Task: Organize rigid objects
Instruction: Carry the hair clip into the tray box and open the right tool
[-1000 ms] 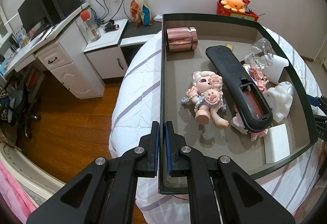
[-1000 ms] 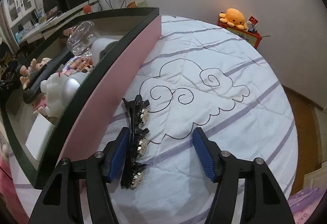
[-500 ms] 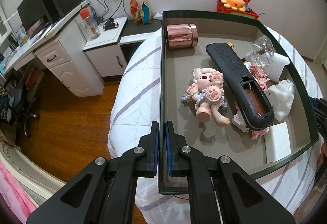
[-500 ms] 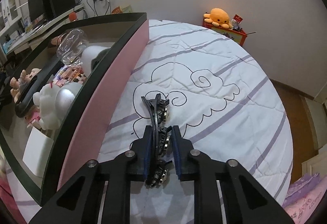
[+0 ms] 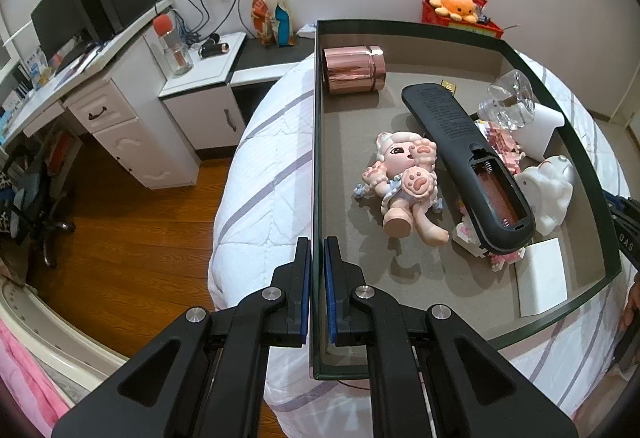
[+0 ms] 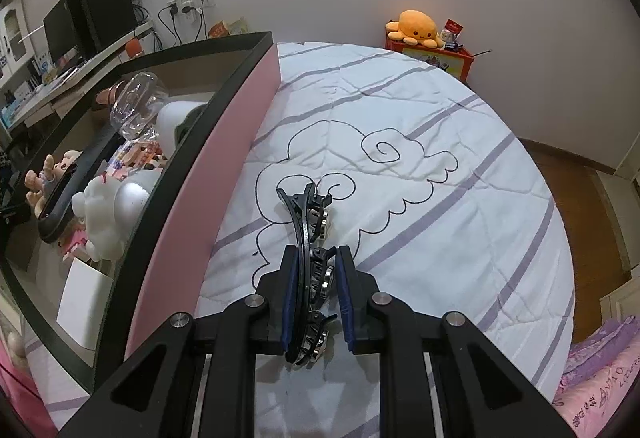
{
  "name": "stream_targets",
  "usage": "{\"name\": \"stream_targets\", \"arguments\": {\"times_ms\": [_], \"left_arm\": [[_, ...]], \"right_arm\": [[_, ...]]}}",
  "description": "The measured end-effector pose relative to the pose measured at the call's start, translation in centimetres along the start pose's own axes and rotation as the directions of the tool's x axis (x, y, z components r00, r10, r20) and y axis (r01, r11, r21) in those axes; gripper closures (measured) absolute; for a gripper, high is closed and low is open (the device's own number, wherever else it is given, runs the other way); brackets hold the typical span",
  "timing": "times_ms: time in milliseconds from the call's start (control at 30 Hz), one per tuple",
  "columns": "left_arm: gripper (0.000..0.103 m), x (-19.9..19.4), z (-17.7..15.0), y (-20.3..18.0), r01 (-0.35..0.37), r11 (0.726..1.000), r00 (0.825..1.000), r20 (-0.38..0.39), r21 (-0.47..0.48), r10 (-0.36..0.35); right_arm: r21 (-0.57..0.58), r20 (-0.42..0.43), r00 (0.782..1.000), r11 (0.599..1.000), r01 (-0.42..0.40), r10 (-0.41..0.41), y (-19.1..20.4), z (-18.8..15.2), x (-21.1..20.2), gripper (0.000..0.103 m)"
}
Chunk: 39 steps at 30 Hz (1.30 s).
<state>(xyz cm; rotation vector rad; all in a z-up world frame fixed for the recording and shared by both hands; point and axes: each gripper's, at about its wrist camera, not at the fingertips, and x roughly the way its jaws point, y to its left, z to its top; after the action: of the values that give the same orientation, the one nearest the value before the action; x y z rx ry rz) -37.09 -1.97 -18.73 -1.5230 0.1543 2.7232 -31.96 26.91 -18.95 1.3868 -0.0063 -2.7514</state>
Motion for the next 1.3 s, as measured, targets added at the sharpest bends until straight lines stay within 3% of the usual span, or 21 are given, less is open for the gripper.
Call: {"name": "stream_targets", "arguments": {"times_ms": [233, 433, 700, 767, 967, 1200, 1300], "left_arm": [[0.097, 0.0, 0.0, 0.1, 0.005, 1.000, 1.000, 0.001, -0.001, -0.005], [0.097, 0.0, 0.0, 0.1, 0.008, 1.000, 1.000, 0.001, -0.002, -0.008], [0.097, 0.2, 0.0, 0.1, 0.012, 1.000, 1.000, 0.000, -0.001, -0.012], [0.097, 0.2, 0.0, 0.1, 0.011, 1.000, 1.000, 0.000, 0.002, -0.011], [0.097, 0.2, -0.1, 0.1, 0.021, 1.000, 1.000, 0.002, 0.008, -0.021], [0.097, 0.1, 0.0, 0.1, 0.028, 1.000, 1.000, 0.003, 0.012, -0.028], [0.097, 0.2, 0.2, 0.1, 0.033, 0.999, 0.999, 0.003, 0.013, -0.033]], "right_arm": [[0.009, 0.026, 0.999, 1.000, -0.029, 0.029, -0.1, 0.6, -1.2, 0.085], [0.011, 0.096, 0.993, 0.998, -0.066, 0.065, 0.1, 2.1, -3.7, 0.085], [-0.081, 0.158, 0.975, 0.986, -0.146, 0.158, 4.2, 4.6, -6.5, 0.084], [-0.110, 0.143, 0.967, 0.975, -0.195, 0.210, 5.7, 4.7, -6.4, 0.084], [-0.163, 0.086, 0.967, 0.961, -0.223, 0.239, 8.7, 5.1, -4.7, 0.084], [-0.228, -0.017, 0.974, 0.948, -0.224, 0.226, 10.9, 6.0, -1.7, 0.084], [-0.237, -0.025, 0.975, 0.946, -0.220, 0.220, 11.1, 7.0, -1.1, 0.084]]}}
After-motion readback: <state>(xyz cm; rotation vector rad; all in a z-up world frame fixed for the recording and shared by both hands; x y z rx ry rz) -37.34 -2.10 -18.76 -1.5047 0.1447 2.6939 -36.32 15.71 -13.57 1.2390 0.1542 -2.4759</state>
